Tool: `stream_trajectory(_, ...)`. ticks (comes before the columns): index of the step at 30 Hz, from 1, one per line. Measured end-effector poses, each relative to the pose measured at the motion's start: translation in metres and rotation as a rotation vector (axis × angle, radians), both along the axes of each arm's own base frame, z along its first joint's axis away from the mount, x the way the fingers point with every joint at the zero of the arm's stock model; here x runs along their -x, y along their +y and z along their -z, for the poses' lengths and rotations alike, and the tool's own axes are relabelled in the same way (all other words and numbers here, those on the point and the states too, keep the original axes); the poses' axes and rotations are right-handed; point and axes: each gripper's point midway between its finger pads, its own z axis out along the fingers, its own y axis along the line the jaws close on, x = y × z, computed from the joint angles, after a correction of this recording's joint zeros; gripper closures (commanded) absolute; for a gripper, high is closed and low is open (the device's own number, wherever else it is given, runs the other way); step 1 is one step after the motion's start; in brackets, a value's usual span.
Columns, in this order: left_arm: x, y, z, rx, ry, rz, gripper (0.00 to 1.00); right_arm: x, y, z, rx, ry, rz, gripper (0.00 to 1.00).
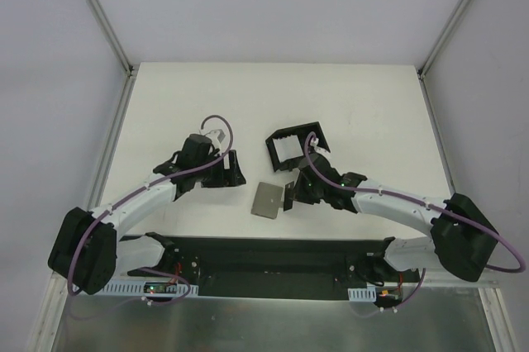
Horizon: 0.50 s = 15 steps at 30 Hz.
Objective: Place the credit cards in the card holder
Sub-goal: Open the card holder at the center of the board.
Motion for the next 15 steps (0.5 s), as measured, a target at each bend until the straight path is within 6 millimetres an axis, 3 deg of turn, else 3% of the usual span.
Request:
stream_trajectory(9, 0.015, -0.009, 0.025, -0.041, 0.079, 0.051, 0.42, -0.001, 0.005, 0.015, -0.001, 0.037, 0.032, 1.00)
stream_trajectory(15, 0.025, -0.011, 0.041, -0.070, 0.132, 0.074, 0.44, -0.002, 0.015, 0.015, -0.050, 0.038, 0.027, 1.00)
